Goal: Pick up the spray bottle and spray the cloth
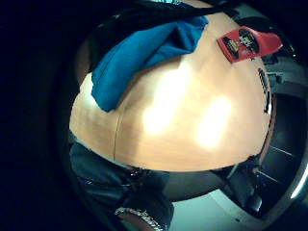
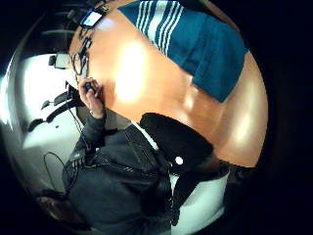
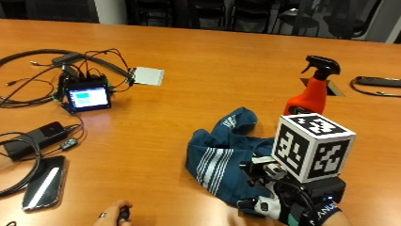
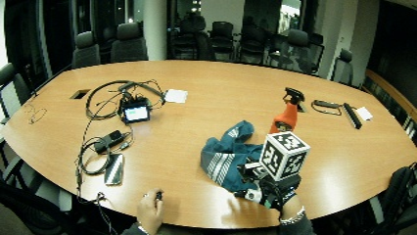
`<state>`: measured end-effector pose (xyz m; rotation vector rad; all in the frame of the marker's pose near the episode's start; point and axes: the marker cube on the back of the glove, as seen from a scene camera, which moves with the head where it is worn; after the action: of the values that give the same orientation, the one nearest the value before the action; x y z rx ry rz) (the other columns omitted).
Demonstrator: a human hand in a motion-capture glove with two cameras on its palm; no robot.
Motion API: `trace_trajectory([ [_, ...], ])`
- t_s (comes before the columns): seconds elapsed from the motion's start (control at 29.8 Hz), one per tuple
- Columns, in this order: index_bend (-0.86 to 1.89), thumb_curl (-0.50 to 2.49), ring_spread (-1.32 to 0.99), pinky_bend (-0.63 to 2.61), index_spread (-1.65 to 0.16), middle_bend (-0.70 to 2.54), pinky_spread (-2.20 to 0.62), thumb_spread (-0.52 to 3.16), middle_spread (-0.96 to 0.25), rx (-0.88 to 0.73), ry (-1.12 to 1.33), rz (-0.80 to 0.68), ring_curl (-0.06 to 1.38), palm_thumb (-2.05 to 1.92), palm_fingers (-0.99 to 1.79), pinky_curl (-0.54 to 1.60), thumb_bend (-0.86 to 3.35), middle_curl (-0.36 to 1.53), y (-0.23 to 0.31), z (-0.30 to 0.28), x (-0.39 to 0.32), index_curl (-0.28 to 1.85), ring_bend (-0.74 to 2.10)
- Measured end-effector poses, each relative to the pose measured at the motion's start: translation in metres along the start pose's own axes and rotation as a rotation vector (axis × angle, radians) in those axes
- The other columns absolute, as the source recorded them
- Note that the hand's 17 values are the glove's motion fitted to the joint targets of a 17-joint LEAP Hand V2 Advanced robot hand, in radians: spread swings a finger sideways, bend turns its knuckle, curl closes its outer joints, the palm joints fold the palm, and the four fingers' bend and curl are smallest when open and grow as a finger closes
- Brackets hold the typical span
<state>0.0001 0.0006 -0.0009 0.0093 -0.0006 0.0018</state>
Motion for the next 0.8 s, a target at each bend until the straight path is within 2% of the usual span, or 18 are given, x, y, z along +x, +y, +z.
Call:
trace_trajectory([
  [0.27,0.27,0.09,-0.02,0.43,-0.35,0.15,0.21,0.76,-0.05,0.034,0.005,-0.013,0.13,0.27,0.32,0.18,0.11,0.07,0.003,-0.006,-0.005,0.18,0.30],
  [0.6,0.24,0.14,-0.02,0.43,-0.41,0.16,0.25,1.00,-0.05,0.028,0.016,-0.020,0.18,0.32,0.31,0.23,0.09,0.12,-0.005,-0.014,0.000,0.25,0.31],
  [0.8,0.24,0.17,-0.02,0.39,-0.41,0.17,0.26,1.07,-0.04,0.082,0.025,-0.011,0.19,0.36,0.38,0.24,0.07,0.15,-0.052,-0.038,-0.013,0.28,0.33],
])
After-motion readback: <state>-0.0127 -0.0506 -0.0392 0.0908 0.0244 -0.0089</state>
